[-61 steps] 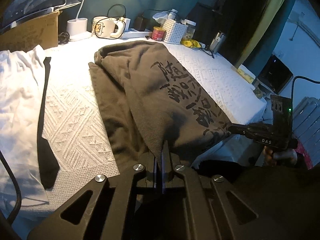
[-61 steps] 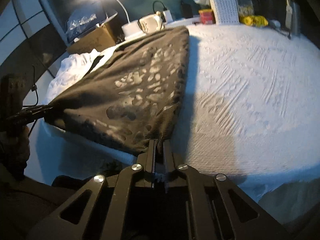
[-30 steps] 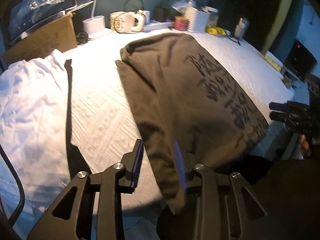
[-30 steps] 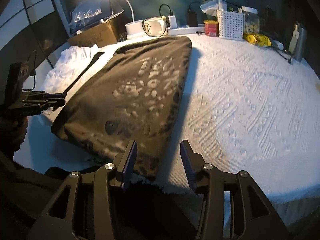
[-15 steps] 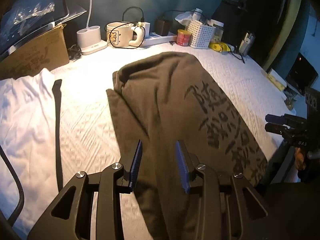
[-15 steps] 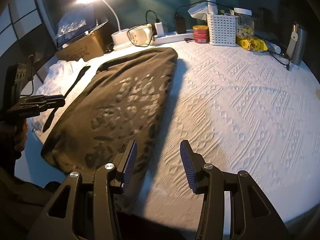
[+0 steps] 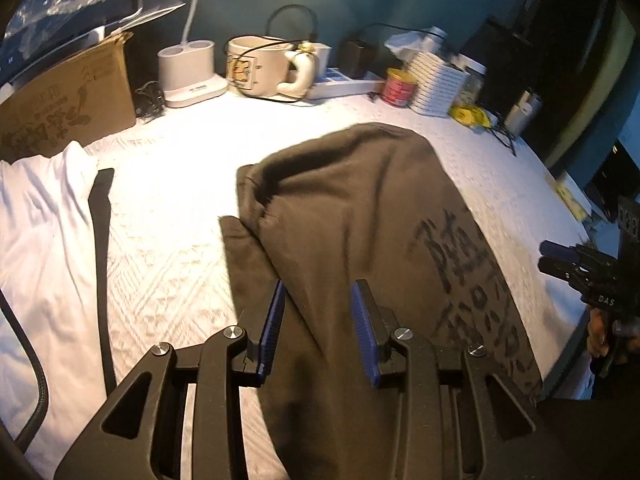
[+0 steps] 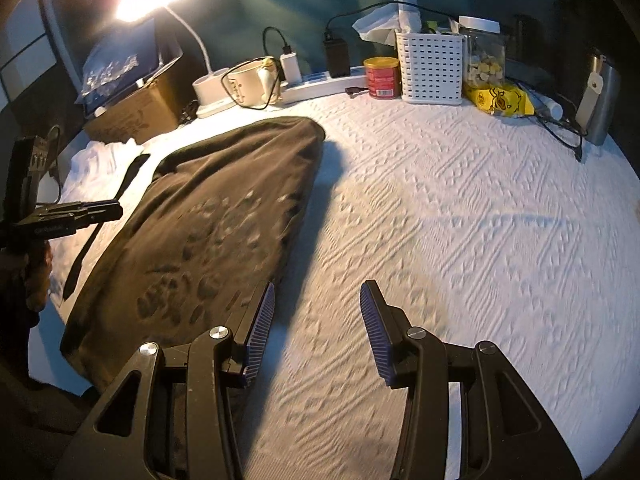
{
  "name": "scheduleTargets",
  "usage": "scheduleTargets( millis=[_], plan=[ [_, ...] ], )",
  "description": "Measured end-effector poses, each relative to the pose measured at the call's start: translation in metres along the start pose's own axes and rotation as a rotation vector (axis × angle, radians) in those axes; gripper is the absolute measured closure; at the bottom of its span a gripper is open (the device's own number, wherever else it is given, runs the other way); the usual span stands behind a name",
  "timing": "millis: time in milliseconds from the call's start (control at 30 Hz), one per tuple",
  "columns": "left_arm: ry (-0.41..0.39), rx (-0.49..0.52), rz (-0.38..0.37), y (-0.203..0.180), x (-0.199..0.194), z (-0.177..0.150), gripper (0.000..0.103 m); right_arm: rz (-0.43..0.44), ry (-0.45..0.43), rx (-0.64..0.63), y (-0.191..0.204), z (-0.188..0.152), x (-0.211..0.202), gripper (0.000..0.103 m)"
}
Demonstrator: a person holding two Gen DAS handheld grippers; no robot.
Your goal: Fold small clothes
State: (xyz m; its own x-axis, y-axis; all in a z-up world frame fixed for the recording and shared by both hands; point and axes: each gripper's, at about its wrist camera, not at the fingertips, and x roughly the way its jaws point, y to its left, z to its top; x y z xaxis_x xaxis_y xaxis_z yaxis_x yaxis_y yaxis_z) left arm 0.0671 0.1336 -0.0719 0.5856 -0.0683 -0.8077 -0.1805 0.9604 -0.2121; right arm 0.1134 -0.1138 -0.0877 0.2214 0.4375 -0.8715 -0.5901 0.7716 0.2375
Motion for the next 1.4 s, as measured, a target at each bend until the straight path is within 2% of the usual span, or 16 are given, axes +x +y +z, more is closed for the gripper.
scheduleTargets(
  millis=[67,133,167,233,400,500,600,633,800,867,933,1067,1133,1167,1267,1400],
  plan=[
    [-0.008,-0.015,0.028,0.008,0.007,0.006,0.069,-0.004,0.001,0.001,-0.004,0.008,0.005,0.055],
    [-0.008,-0.043,0.009,0.016,0.014,0.010,0.068,-0.009,0.003,0.002,-0.007,0.015,0.011,0.055],
    [-0.004,-0.079,-0.013,0.025,0.020,0.014,0.064,-0.011,0.004,0.003,-0.009,0.019,0.015,0.055],
    [0.001,-0.126,0.008,0.037,0.028,0.018,0.057,-0.010,0.008,0.004,-0.011,0.027,0.021,0.055],
    [-0.020,-0.180,0.014,0.056,0.036,0.027,0.056,0.000,0.022,-0.006,-0.012,0.044,0.038,0.055],
    [-0.027,-0.163,0.034,0.059,0.047,0.031,0.041,0.003,0.017,0.000,-0.013,0.054,0.048,0.055],
    [-0.004,-0.168,-0.009,0.061,0.062,0.034,0.038,0.011,0.004,0.028,-0.017,0.064,0.057,0.055],
    [-0.016,-0.173,-0.019,0.061,0.063,0.035,0.034,0.015,0.001,0.038,-0.018,0.067,0.061,0.055],
    [0.014,-0.132,-0.110,0.045,0.069,0.037,0.033,0.044,0.000,0.027,-0.015,0.076,0.075,0.055],
    [0.013,-0.058,-0.064,0.030,0.071,0.035,0.033,0.055,0.001,0.021,-0.012,0.079,0.082,0.055],
    [0.019,-0.023,-0.068,0.023,0.074,0.035,0.033,0.069,0.004,0.016,-0.010,0.081,0.088,0.055],
    [0.013,-0.005,-0.084,0.019,0.078,0.037,0.034,0.093,0.011,0.005,-0.006,0.084,0.101,0.054],
    [0.013,0.004,-0.109,0.016,0.080,0.038,0.037,0.103,0.014,0.002,-0.005,0.086,0.107,0.043],
    [0.009,0.010,-0.118,0.012,0.082,0.038,0.037,0.110,0.015,0.004,-0.005,0.087,0.111,0.041],
    [0.004,0.052,-0.109,0.001,0.086,0.038,0.038,0.122,0.021,-0.005,-0.001,0.089,0.121,0.041],
    [0.003,0.051,-0.124,-0.001,0.087,0.039,0.038,0.157,0.037,-0.034,0.007,0.092,0.137,0.041]
  ],
)
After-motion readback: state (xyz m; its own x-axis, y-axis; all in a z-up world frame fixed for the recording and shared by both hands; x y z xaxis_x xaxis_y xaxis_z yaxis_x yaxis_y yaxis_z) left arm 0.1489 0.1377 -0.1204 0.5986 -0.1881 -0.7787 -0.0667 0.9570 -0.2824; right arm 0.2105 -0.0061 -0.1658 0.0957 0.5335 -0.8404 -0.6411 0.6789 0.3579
